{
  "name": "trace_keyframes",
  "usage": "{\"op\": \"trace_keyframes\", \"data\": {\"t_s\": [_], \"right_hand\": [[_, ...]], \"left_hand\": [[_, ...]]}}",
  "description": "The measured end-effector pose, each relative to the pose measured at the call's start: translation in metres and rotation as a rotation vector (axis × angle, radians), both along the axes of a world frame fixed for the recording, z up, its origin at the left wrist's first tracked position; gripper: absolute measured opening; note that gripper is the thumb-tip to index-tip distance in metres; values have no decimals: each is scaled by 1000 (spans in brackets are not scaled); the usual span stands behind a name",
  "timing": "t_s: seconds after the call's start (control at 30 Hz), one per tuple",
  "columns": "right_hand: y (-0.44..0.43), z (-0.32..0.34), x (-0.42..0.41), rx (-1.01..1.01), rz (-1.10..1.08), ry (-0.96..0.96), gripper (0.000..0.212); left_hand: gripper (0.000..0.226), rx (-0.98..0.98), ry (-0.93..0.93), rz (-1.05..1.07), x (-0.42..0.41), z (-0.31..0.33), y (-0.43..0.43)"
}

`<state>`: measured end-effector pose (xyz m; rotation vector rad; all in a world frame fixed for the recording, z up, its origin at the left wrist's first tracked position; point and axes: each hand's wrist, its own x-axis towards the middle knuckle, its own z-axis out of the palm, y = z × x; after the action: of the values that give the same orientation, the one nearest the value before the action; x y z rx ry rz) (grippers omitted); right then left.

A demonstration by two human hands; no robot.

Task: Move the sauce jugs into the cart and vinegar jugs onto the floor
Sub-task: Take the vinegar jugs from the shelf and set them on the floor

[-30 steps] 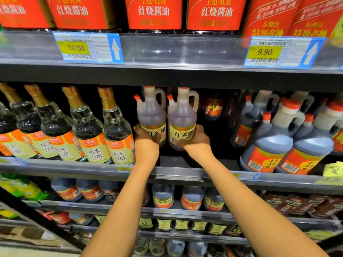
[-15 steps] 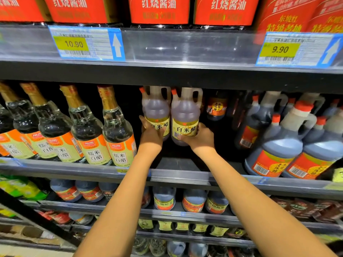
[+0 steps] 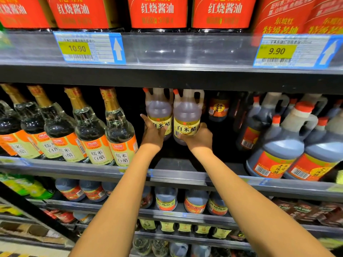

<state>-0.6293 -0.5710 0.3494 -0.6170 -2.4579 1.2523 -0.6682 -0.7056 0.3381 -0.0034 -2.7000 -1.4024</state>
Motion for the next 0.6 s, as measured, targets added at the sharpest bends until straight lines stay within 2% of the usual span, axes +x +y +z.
{"op": "trace_keyframes", "data": {"t_s": [0.2, 0.3, 0.37, 0.43, 0.47, 0.53, 0.6], "right_hand": [[-3, 3, 1, -29, -6, -24, 68], [-1, 7, 8, -12, 56, -91, 76], [-1, 9, 24, -1, 112, -111, 78], [-4, 11, 50, 134, 192, -100, 76], [-7, 13, 65, 234, 234, -103, 73], [-14, 17, 94, 419, 306, -96, 65], [-25, 19, 118, 521, 379, -41, 68]], "left_hand": [[82, -123, -85, 102, 12, 4, 14], [79, -238, -99, 3, 38, 9, 14], [65, -358, -48, -84, 66, 15, 8], [47, -504, 6, -137, 96, 25, 0], [46, -551, 34, -154, 111, 29, -4], [57, -615, 63, -164, 137, 35, -16], [64, -698, 66, -144, 159, 34, -35]]}}
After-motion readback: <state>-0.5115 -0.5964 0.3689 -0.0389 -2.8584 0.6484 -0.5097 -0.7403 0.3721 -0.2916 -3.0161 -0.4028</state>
